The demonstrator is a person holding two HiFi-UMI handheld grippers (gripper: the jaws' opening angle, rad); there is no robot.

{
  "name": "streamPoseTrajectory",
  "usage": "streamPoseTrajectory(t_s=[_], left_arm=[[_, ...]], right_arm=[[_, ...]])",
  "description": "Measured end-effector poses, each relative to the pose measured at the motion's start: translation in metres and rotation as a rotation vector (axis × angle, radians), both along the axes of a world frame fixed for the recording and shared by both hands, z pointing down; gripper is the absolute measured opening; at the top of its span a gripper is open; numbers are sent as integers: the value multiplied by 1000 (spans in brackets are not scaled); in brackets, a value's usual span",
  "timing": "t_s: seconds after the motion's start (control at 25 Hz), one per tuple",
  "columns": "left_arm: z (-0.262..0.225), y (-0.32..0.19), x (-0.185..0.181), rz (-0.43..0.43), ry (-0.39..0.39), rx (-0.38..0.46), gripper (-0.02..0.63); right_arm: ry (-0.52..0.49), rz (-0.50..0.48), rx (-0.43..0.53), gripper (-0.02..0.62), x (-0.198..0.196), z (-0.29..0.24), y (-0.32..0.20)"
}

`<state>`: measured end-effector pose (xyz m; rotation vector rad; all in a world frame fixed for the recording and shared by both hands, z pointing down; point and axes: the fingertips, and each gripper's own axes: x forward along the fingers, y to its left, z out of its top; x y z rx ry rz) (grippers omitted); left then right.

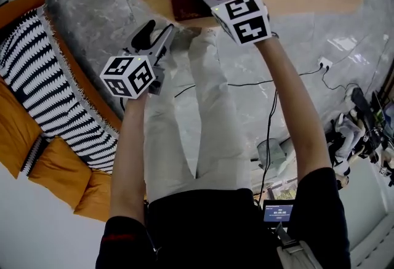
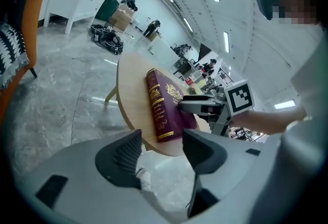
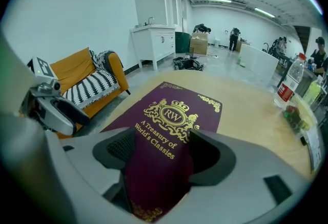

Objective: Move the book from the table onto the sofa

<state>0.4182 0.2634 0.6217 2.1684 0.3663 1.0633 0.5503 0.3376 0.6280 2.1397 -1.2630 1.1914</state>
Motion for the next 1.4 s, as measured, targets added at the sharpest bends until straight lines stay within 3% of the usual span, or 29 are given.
streamPoseTrajectory(t_s=[0.36,0.88,1.24,1.4], left_arm=[[7,-10,-14,-52,-15,-66,293],[24,-28,-32,-34,-25,-161,341],[35,-22,-36,-48,-36,-234,365],[38,-23,-34,-59,-28,-303,379]], right_arm=[[6,-58,12,345,-20,0,-31],[13,-165,31,344,-63,0,-77],[11,-202,48,344,-75,-3,-78],[8,-226,53,344,-82,-4,-82]])
